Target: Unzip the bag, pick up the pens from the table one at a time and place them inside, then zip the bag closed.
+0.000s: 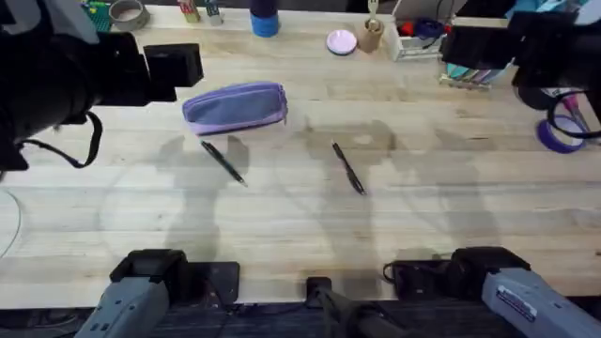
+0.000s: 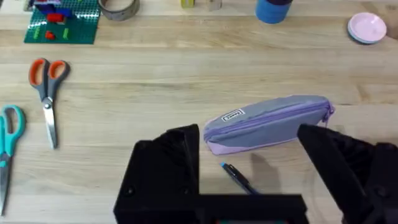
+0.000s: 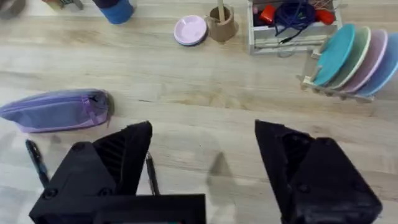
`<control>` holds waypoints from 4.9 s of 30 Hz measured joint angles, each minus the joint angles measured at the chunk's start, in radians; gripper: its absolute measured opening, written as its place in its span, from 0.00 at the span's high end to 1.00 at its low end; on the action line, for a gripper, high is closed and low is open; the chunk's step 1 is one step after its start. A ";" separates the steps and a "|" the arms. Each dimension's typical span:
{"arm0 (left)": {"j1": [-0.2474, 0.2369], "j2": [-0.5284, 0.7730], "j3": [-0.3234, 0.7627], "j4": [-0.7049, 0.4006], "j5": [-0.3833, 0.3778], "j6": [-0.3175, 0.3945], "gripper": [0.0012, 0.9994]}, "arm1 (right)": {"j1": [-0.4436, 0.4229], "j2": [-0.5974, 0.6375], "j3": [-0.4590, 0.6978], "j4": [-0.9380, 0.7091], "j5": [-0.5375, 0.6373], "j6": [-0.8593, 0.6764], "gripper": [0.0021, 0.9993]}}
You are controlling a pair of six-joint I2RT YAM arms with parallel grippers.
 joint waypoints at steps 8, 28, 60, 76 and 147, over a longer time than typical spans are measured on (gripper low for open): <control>0.000 0.000 0.000 -0.020 0.000 0.070 0.01 | 0.000 0.000 0.000 0.000 0.000 0.000 0.00; 0.067 0.000 0.001 -0.145 0.057 0.526 0.01 | 0.000 0.000 0.000 0.000 0.000 0.000 0.00; 0.618 0.370 0.001 -0.086 0.681 0.984 0.01 | 0.000 0.000 0.000 0.002 0.000 0.000 0.01; 0.618 0.370 0.001 -0.051 0.693 0.987 0.01 | 0.000 0.000 0.000 0.001 0.000 0.000 0.00; 0.466 0.861 0.003 0.083 0.972 1.268 0.96 | 0.000 0.000 0.000 0.023 0.000 0.000 0.00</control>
